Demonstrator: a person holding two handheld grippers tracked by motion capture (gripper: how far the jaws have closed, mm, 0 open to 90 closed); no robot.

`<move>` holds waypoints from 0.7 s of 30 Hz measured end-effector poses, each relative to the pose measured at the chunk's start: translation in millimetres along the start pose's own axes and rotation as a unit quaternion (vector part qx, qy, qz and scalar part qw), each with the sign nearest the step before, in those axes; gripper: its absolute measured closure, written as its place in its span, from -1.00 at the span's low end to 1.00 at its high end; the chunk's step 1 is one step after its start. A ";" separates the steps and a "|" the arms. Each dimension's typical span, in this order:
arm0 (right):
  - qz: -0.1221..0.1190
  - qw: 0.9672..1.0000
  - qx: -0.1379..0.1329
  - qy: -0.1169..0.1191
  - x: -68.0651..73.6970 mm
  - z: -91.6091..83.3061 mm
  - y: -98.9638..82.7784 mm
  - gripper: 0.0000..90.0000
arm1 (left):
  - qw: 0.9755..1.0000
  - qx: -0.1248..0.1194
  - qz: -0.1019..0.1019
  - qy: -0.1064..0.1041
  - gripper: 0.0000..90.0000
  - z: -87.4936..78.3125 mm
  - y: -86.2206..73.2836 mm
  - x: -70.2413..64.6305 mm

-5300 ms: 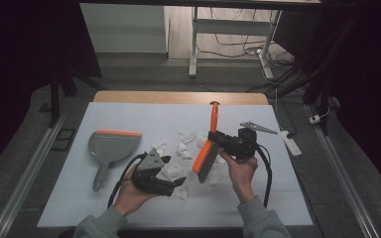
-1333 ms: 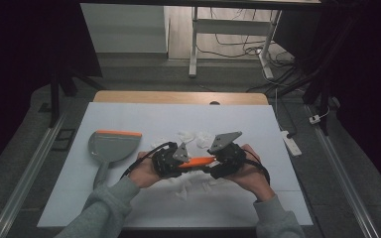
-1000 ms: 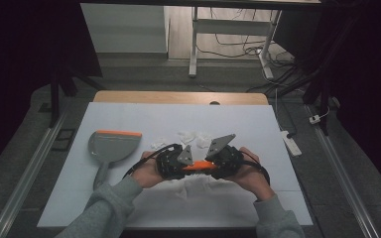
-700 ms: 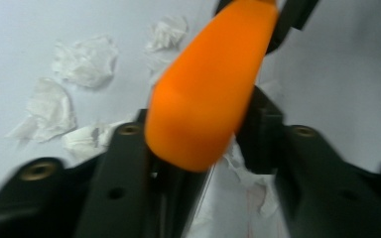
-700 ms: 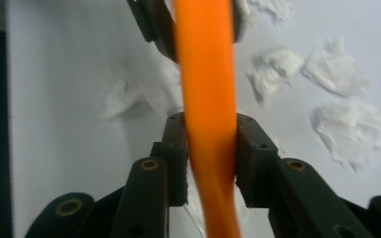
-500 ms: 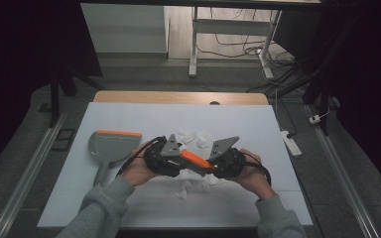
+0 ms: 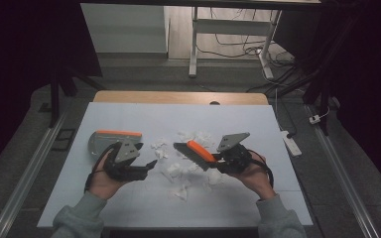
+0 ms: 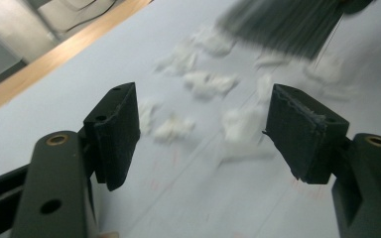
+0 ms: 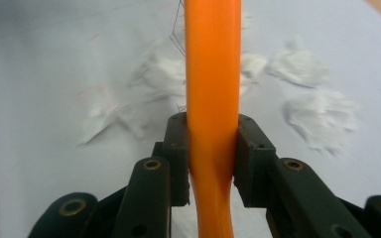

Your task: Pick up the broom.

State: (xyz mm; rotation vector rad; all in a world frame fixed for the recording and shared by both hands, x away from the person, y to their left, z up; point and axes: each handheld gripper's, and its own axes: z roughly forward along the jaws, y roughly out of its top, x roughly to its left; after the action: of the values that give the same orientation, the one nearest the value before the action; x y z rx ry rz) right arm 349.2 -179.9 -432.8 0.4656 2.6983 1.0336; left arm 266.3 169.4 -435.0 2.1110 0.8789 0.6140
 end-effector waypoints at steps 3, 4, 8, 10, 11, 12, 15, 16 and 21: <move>0.029 0.999 -0.017 -0.010 -5.8 -5.4 -2.6 0.57 | 1.000 0.001 -0.027 0.014 -0.36 -10.2 -17.6 7.7; 0.041 0.999 -0.023 -0.011 -8.3 -7.4 -3.8 0.57 | 0.999 -0.002 -0.038 0.017 -0.36 -13.1 -23.7 10.8; 0.063 0.997 -0.029 -0.027 -15.7 -12.2 -7.8 0.57 | 0.997 -0.009 -0.078 0.027 -0.36 -17.3 -48.0 19.5; 0.072 0.996 -0.032 -0.035 -18.3 -13.7 -9.6 0.57 | 0.996 0.007 -0.082 0.024 -0.35 -15.0 -59.0 22.7; 0.075 0.996 -0.033 -0.038 -19.7 -14.3 -10.3 0.57 | 0.996 0.014 -0.085 0.030 -0.37 -13.6 -63.9 24.5; 0.077 0.996 -0.033 -0.040 -21.0 -14.8 -11.1 0.57 | 0.995 0.019 -0.090 0.033 -0.37 -12.7 -68.2 27.2; 0.088 0.995 -0.032 -0.044 -24.1 -15.5 -14.1 0.57 | 0.993 0.027 -0.111 0.038 -0.39 -12.3 -74.1 34.8; 0.090 0.994 -0.032 -0.047 -25.2 -15.8 -15.1 0.57 | 0.993 0.026 -0.113 0.036 -0.39 -12.8 -74.6 36.7; 0.106 0.992 -0.038 -0.049 -31.2 -18.4 -20.7 0.57 | 0.992 0.021 -0.121 0.029 -0.40 -11.9 -78.2 41.3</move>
State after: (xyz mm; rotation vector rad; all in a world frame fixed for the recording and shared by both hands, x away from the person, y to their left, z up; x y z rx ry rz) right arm 368.0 -217.1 -430.8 0.7807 2.5544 1.1316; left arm 255.1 243.2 -483.9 1.9923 1.1688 0.5344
